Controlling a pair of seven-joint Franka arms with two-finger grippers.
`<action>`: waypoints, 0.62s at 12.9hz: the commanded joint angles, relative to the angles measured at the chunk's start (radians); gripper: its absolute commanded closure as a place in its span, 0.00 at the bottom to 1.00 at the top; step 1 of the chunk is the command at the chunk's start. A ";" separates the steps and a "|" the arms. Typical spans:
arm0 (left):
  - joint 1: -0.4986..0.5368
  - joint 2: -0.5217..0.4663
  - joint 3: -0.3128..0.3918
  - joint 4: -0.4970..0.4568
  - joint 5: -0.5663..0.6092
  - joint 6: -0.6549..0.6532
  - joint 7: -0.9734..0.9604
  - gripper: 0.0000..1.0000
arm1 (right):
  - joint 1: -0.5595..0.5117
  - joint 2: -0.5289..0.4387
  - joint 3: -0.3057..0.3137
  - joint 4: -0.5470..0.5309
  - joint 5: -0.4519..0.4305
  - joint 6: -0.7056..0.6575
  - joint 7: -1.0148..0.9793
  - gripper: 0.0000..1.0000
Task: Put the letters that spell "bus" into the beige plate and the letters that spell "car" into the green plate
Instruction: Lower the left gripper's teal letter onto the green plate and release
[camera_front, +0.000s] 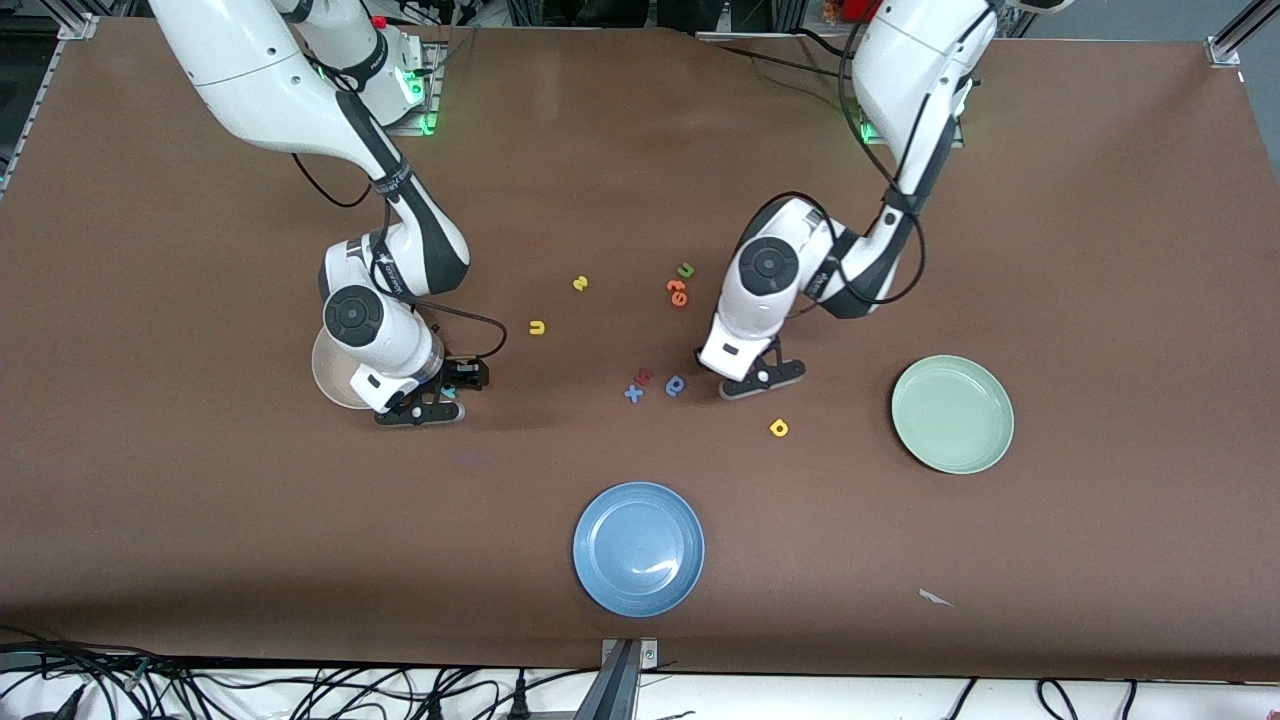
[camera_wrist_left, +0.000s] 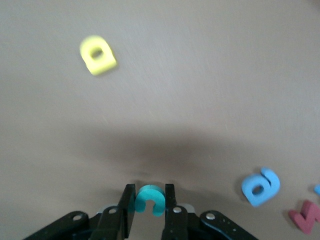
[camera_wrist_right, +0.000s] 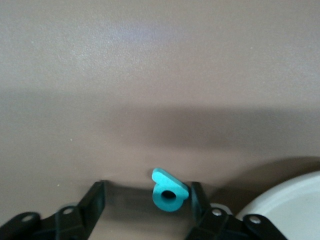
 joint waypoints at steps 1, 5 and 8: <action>0.116 -0.060 -0.008 -0.011 0.029 -0.054 0.182 0.95 | -0.003 -0.039 0.005 -0.069 -0.016 0.024 0.016 0.29; 0.286 -0.080 -0.005 -0.013 0.029 -0.095 0.538 0.95 | -0.005 -0.044 0.004 -0.083 -0.016 0.037 0.004 0.43; 0.392 -0.077 -0.005 -0.017 0.030 -0.094 0.783 0.95 | -0.006 -0.045 0.002 -0.081 -0.018 0.037 -0.010 0.53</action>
